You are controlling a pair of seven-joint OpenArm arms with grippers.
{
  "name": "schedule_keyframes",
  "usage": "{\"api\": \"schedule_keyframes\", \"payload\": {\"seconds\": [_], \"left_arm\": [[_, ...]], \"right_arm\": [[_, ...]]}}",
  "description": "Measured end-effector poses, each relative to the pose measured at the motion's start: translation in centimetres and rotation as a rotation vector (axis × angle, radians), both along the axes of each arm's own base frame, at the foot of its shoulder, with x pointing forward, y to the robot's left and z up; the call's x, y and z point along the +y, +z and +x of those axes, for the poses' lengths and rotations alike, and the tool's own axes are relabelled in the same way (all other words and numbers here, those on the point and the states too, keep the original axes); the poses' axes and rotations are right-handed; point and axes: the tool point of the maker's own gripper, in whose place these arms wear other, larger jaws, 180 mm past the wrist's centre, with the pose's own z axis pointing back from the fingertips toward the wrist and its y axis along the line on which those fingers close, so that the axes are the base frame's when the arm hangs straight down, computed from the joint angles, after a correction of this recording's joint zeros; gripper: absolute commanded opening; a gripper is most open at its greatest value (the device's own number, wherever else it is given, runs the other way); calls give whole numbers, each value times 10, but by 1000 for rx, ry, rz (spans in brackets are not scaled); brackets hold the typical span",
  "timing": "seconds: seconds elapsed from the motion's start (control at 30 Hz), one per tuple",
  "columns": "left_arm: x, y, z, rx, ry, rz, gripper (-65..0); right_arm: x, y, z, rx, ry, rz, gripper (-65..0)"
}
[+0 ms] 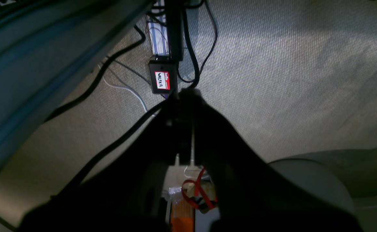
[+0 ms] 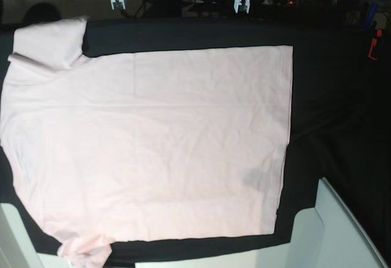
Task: Fold the T-shirt properly
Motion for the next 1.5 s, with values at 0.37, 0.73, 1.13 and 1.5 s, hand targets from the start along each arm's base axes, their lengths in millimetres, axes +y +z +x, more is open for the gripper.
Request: {"api": "schedule_keyframes", "payload": {"seconds": [0.37, 0.73, 1.13, 1.5], "left_arm": [[20, 1, -5, 7, -5, 31, -650], [22, 1, -17, 23, -7, 34, -650], [22, 1, -16, 20, -6, 34, -650], [23, 1, -16, 20, 2, 34, -422]], "right_arm": [[-5, 0, 6, -35, -1, -9, -650], [-5, 1, -10, -10, -1, -9, -650], [-5, 1, -14, -3, -1, -9, -650], [-5, 1, -15, -1, -1, -9, -601]]}}
